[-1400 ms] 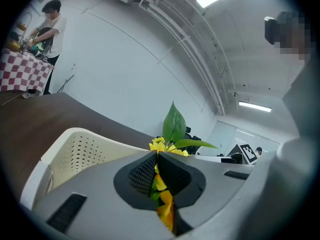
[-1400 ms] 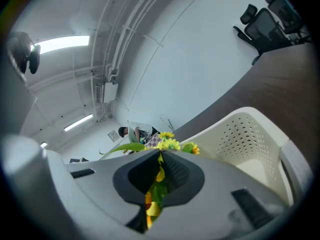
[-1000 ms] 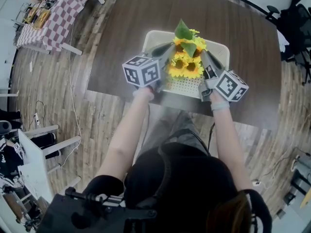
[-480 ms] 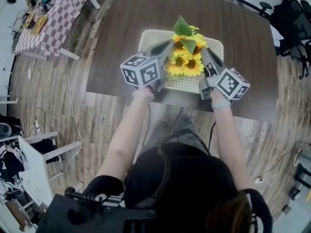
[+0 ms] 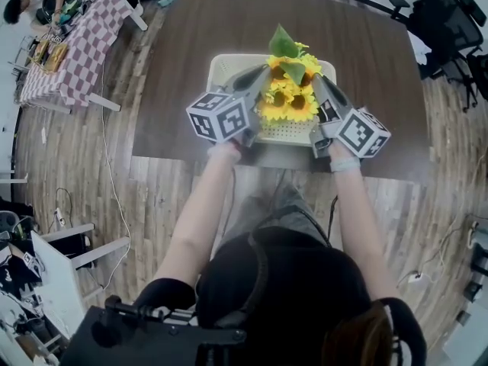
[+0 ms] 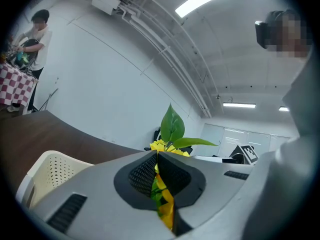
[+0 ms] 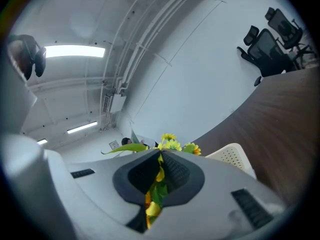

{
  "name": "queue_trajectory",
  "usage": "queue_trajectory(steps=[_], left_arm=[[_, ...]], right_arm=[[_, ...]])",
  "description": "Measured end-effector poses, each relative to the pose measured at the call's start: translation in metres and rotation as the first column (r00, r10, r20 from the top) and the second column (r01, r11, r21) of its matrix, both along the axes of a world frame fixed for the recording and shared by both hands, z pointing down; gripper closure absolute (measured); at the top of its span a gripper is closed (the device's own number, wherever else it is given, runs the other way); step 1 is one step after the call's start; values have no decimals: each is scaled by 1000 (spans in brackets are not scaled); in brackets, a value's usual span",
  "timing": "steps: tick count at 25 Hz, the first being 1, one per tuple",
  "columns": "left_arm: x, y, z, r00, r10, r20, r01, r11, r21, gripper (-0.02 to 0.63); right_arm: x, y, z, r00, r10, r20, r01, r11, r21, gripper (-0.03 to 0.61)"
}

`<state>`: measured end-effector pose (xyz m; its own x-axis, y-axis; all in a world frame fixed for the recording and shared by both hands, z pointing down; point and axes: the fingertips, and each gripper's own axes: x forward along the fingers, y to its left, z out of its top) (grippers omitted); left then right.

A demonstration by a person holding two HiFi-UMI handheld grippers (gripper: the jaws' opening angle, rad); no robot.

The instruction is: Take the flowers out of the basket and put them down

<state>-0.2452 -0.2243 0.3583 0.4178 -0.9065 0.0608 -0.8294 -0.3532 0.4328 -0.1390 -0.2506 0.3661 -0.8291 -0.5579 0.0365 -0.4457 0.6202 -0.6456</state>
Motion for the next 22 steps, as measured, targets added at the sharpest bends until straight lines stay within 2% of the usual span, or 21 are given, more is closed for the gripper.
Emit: queue_trajectory(steps=[4,9,16,22], left_arm=[[19,-6,-10,1000,19,5,-19,1000,19,618],[17,0,-16,999,51,0,-51,998,36,618],[109,-29,-32,996,82,27,-84,995,57,618],[112,-26,-41,990,136,22,-137,988,76,618]], right_arm=[[21,-5,-8,1000,29,7,-29,999,14,574],[20,4,-16,998,64,18,-65,997,32,574],[111,-22,-27,993,99,60,-101,994,35,575],[115,-13,-38,987,153,57,-156,986,60,574]])
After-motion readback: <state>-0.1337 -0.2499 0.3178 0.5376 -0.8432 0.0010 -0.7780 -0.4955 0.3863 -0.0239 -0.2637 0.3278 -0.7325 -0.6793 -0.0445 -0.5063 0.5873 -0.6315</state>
